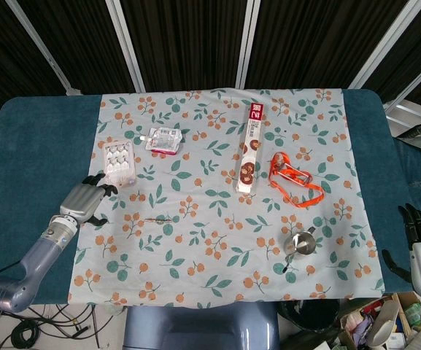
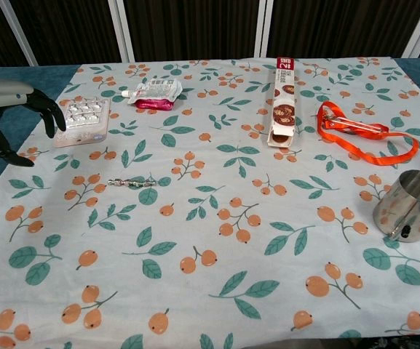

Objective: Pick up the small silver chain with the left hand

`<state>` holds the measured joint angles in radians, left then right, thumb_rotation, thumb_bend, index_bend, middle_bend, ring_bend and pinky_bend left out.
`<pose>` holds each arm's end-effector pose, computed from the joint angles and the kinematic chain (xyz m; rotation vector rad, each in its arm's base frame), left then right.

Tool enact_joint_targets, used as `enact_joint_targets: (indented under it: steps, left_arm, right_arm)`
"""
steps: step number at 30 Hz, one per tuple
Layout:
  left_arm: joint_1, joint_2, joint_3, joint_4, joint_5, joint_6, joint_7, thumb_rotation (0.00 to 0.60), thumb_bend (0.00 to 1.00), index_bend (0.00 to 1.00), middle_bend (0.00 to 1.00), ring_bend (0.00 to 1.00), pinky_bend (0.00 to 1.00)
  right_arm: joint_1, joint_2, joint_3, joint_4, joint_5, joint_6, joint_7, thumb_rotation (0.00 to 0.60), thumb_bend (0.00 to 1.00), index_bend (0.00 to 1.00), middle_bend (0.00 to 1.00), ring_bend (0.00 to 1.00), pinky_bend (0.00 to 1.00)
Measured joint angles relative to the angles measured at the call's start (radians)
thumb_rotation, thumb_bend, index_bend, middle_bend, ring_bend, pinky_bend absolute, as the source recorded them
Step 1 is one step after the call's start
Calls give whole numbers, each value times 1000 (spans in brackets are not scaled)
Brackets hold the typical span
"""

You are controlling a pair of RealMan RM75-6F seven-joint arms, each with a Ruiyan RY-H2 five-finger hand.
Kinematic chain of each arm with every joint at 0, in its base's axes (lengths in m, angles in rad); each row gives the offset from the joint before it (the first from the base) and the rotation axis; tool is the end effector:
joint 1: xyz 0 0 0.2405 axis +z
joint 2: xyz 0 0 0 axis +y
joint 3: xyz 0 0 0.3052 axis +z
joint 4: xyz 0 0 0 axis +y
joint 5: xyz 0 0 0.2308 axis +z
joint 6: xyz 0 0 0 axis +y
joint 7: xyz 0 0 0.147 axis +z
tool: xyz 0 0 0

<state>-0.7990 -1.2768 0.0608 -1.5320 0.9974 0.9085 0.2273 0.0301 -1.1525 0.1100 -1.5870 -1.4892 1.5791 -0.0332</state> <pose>-0.2636 0.3825 0.0408 -1.8849 -0.9900 -0.6103 -0.3673 -0.1820 0.1739 1.2627 -0.8085 0.9340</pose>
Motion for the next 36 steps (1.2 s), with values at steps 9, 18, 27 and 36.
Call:
enact_joint_targets:
  steps: [9,18,27,36]
  left_arm:
    - [-6,-58,-34,-25,-40,2,99,600,215,342,424,58,106]
    - [-40,-152,-61,-21,-92,2,234,600,277,371,425,58,106]
    - [-60,-229,-86,10,-118,2,291,600,282,406,449,77,106]
    - [-68,-270,-93,27,-127,-1,325,600,282,441,489,95,106]
  right_arm:
    - [2,0,2,1,4,-4,2,600,200,20,43,80,137]
    - [2,1,3,1,7,-6,4,600,200,20,43,79,136]
    - [3,2,4,1,10,-10,8,600,200,20,43,80,136]
    - [3,2,5,-1,13,-10,12,600,200,20,43,80,136]
